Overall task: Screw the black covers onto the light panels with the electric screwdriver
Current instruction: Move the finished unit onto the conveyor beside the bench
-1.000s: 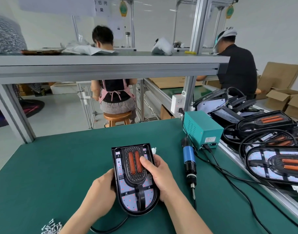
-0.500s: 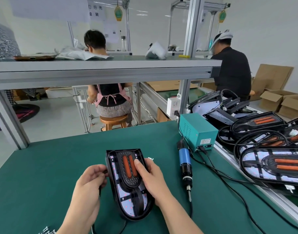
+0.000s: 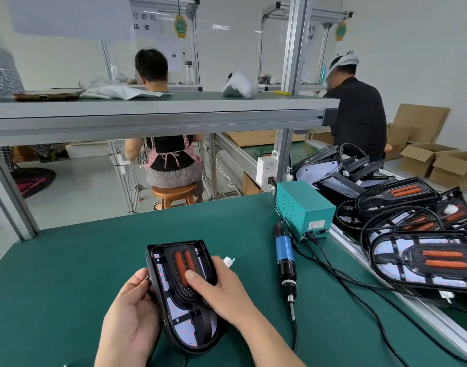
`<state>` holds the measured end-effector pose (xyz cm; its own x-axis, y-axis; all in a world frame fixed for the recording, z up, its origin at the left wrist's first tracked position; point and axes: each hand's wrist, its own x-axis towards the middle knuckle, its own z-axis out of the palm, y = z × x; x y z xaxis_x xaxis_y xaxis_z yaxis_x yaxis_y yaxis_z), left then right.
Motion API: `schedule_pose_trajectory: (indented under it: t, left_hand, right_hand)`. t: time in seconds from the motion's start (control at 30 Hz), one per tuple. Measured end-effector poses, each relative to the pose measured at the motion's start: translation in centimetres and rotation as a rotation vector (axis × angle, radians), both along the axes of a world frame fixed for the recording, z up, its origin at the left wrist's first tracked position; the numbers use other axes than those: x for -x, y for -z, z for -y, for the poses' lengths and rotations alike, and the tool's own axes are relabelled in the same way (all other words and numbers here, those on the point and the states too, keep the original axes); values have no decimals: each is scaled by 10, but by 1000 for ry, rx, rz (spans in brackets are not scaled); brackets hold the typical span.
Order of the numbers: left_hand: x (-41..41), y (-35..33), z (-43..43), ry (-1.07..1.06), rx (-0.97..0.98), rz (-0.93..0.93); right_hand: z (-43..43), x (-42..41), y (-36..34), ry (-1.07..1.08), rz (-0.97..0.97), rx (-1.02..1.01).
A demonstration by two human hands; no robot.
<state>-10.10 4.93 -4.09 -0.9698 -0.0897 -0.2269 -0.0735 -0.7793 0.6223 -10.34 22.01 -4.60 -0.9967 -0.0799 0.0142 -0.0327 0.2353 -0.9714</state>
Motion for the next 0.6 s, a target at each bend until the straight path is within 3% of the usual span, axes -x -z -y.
schedule_pose_trajectory:
  t: [0.23, 0.5, 0.6]
  left_hand:
    - [-1, -5, 11, 19, -81, -2]
    - [-7, -30, 3, 29, -240, 21]
    - [-8, -32, 1, 61, -223, 60]
  right_hand:
    - [5, -3, -4, -43, -43, -79]
    - [12, -10, -12, -172, 150, 477]
    - [14, -11, -13, -231, 226, 593]
